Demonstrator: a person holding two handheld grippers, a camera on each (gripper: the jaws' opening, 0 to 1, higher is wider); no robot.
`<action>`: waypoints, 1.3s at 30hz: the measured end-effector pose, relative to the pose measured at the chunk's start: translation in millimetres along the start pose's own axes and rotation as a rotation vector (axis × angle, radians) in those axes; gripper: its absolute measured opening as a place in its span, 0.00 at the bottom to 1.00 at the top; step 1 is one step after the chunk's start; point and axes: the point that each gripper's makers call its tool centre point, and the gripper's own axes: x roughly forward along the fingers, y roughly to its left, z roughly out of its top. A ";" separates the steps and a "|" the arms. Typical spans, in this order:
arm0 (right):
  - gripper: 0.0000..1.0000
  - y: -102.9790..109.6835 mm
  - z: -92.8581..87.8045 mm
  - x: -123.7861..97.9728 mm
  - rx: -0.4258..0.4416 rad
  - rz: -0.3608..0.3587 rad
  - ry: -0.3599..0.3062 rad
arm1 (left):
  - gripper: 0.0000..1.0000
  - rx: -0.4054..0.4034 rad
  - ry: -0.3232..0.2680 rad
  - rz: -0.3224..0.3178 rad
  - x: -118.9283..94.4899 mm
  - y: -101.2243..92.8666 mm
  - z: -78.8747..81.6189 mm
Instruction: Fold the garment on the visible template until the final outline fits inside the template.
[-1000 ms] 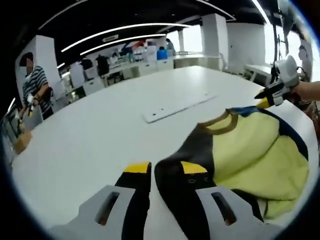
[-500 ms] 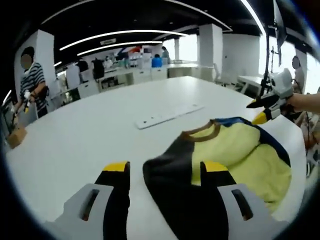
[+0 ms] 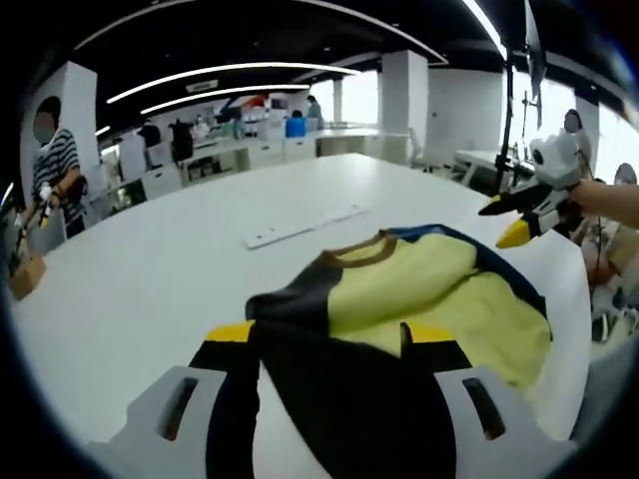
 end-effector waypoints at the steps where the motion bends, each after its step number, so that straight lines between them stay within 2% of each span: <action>1: 0.63 3.3 -1.7 -2.8 0.002 0.002 -0.002 | 0.53 0.005 -0.002 -0.007 -2.1 -4.6 -1.6; 6: 0.61 18.3 -13.3 -16.4 -0.005 0.021 -0.006 | 0.50 -0.015 0.007 -0.024 -12.3 -19.7 -13.8; 12: 0.61 36.1 -36.2 -31.4 0.037 0.078 0.006 | 0.47 -0.043 0.035 0.003 -29.5 -23.2 -38.8; 18: 0.58 54.3 -62.6 -45.3 0.025 0.126 0.033 | 0.46 -0.073 0.068 0.057 -45.4 -24.2 -67.6; 24: 0.57 70.0 -84.3 -53.5 0.007 0.151 0.049 | 0.44 -0.093 0.078 0.076 -55.9 -29.8 -87.0; 26: 0.56 76.6 -92.5 -55.5 0.013 0.166 0.062 | 0.44 -0.077 0.110 0.086 -59.7 -33.7 -98.0; 33: 0.54 90.2 -106.9 -57.5 -0.005 0.191 0.075 | 0.44 -0.083 0.120 0.116 -66.1 -36.3 -114.5; 39: 0.50 99.0 -113.9 -56.8 -0.033 0.193 0.081 | 0.40 -0.069 0.130 0.123 -70.8 -37.5 -120.1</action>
